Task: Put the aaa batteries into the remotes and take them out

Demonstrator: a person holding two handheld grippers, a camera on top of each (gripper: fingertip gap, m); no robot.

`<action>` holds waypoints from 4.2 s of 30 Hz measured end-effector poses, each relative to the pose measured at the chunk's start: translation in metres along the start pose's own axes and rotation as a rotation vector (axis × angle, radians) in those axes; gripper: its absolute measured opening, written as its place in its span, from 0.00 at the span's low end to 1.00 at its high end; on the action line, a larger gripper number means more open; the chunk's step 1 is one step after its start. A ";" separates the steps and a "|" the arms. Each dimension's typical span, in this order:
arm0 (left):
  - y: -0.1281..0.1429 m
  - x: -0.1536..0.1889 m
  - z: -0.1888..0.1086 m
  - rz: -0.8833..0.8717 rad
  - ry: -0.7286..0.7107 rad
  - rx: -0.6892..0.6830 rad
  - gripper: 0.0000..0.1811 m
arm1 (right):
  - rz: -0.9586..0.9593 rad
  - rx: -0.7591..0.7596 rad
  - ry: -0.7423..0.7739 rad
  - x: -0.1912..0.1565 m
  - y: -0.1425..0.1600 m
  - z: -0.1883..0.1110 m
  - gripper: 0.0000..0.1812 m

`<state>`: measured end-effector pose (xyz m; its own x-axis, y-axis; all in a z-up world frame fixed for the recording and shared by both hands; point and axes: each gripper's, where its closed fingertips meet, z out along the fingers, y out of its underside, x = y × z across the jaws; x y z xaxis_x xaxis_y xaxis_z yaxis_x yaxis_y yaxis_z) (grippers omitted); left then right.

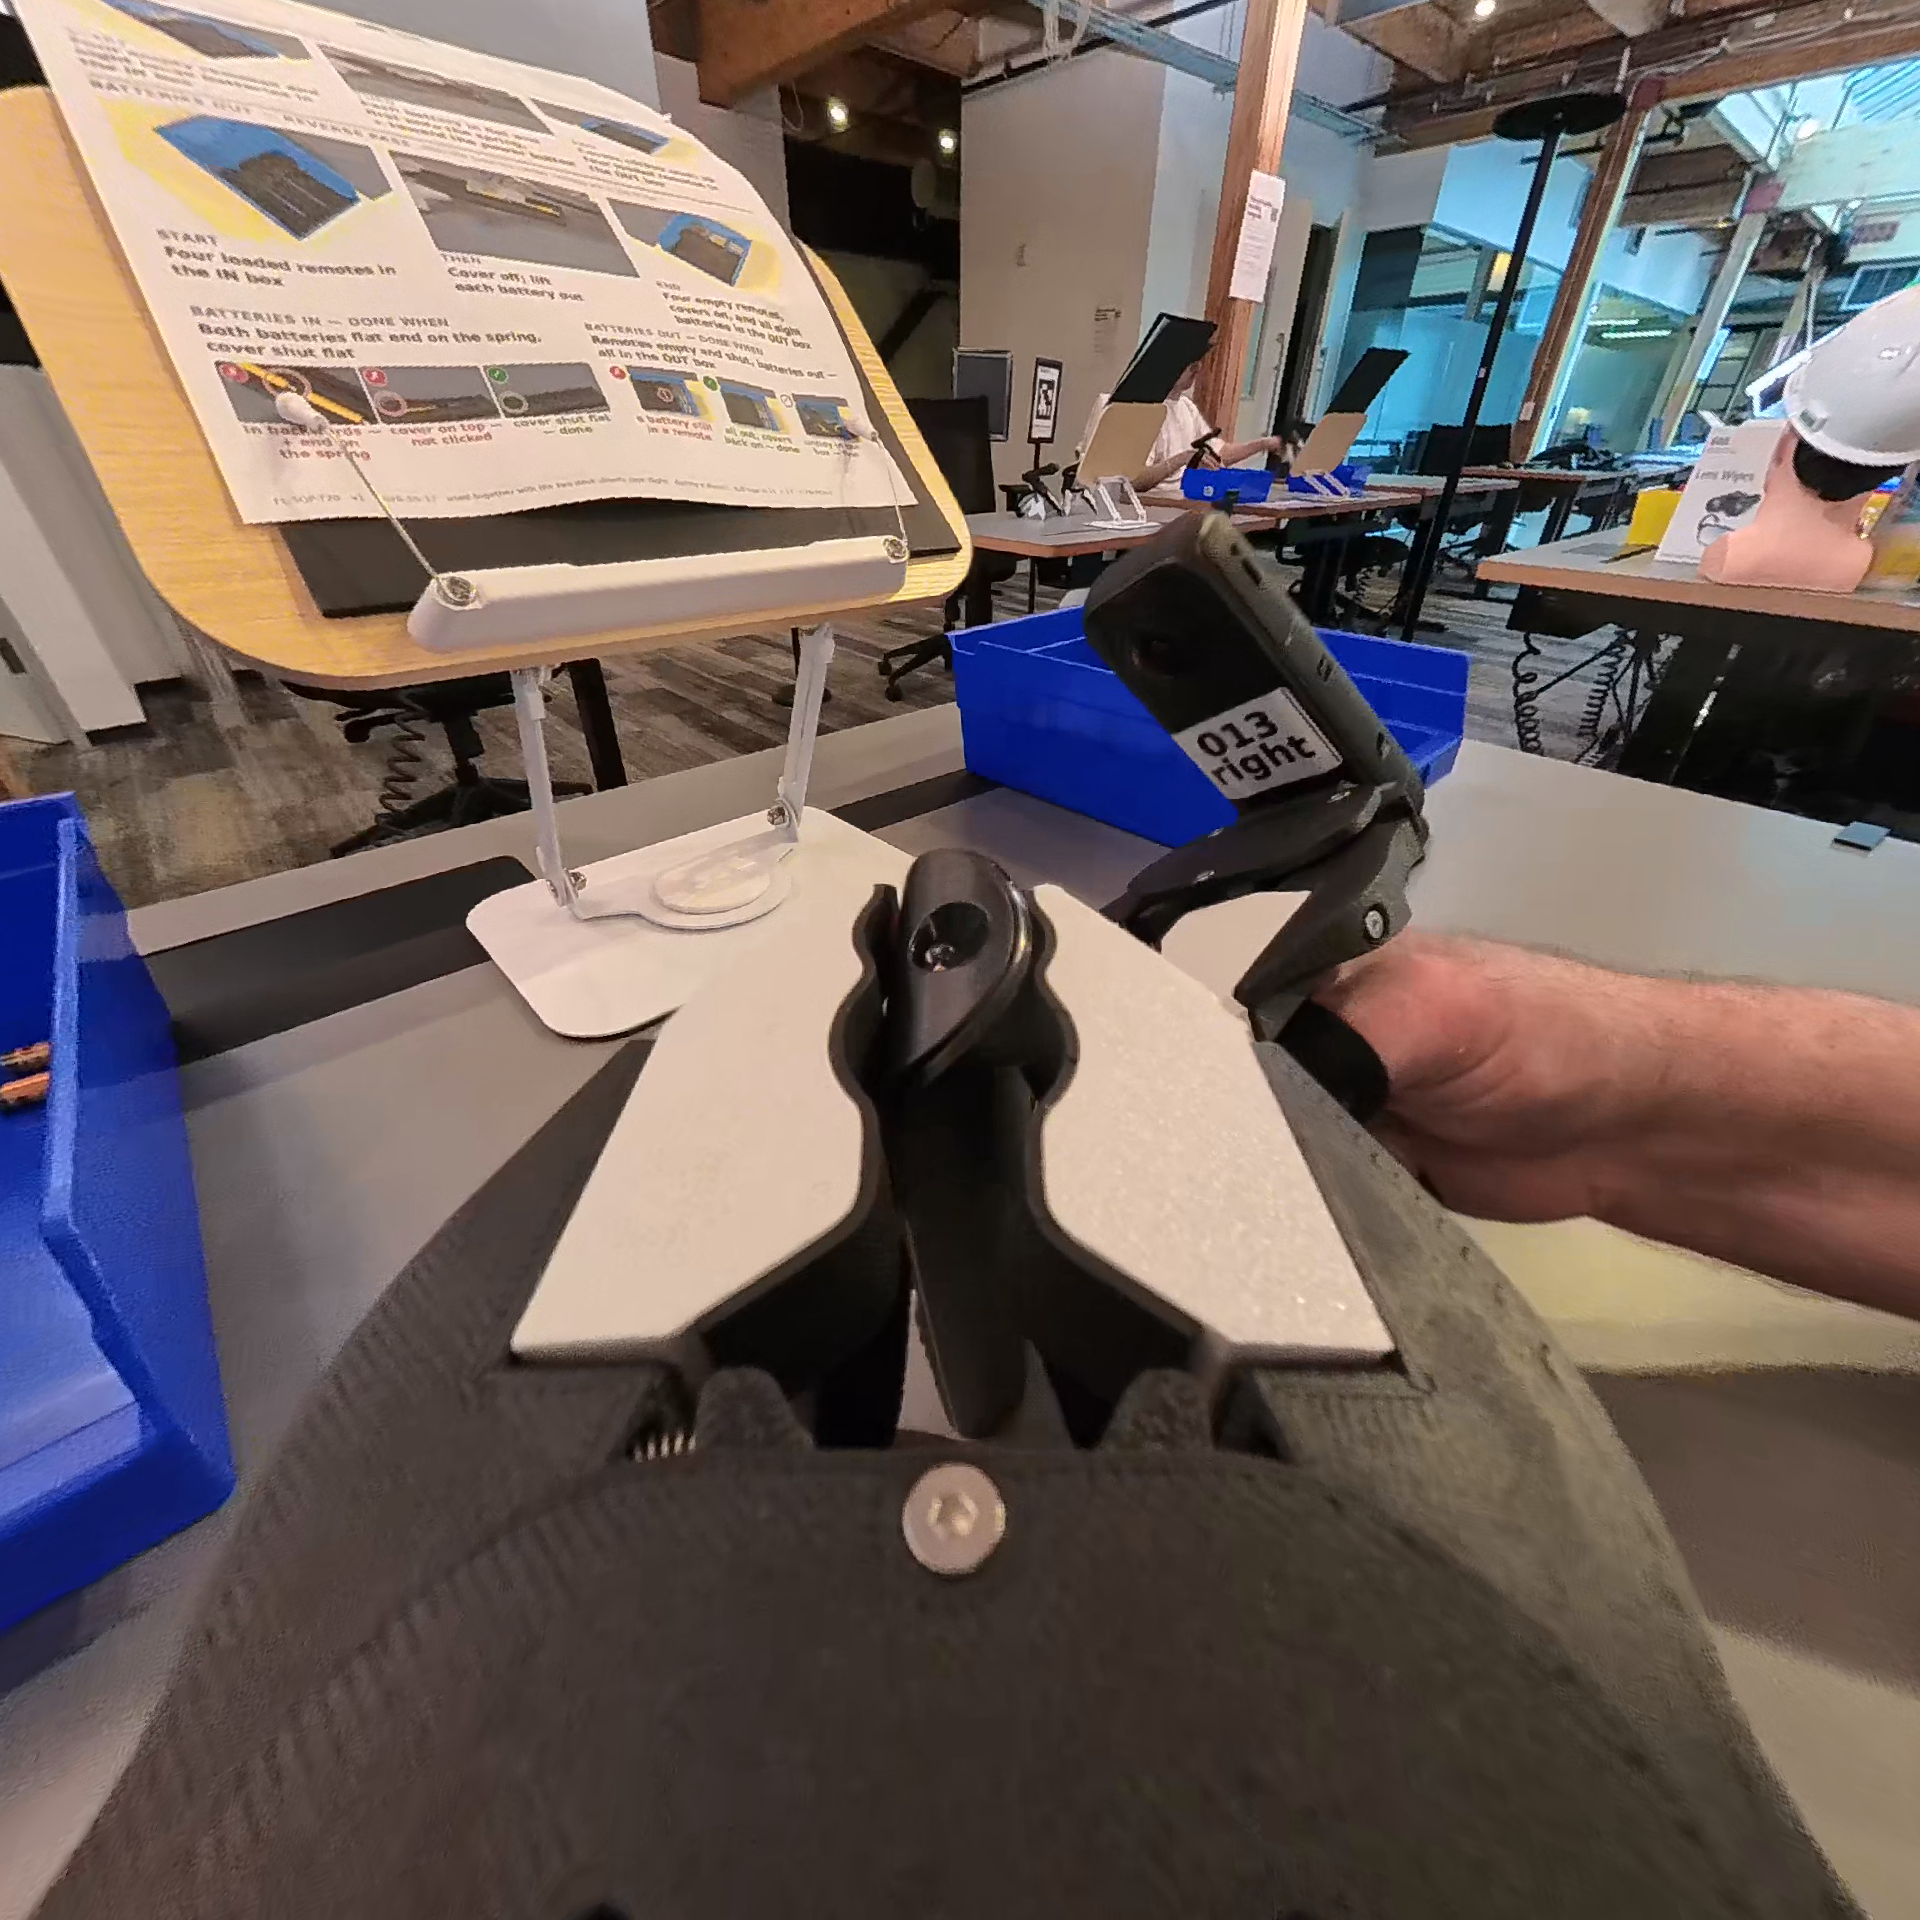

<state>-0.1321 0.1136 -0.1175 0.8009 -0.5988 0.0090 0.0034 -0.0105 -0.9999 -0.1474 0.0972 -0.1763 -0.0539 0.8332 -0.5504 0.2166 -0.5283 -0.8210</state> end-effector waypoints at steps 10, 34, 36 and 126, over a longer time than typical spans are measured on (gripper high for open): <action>0.000 -0.006 -0.002 0.003 -0.003 -0.001 0.12 | -0.081 -0.235 0.134 0.020 0.023 0.003 0.23; -0.038 0.013 -0.005 -0.325 0.391 0.065 0.36 | -0.425 -0.279 0.015 -0.021 0.040 -0.002 0.29; -0.031 0.031 -0.007 -0.294 0.517 -0.016 0.37 | -0.400 -0.316 -0.088 -0.031 0.044 -0.007 0.29; -0.022 0.031 0.008 -0.367 0.494 -0.005 0.29 | -1.025 -0.077 0.374 -0.031 -0.002 -0.022 0.29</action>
<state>-0.1023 0.1021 -0.0952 0.3756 -0.8557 0.3560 0.2227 -0.2895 -0.9309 -0.1249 0.0764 -0.1542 0.0537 0.8753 0.4806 0.2988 0.4452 -0.8441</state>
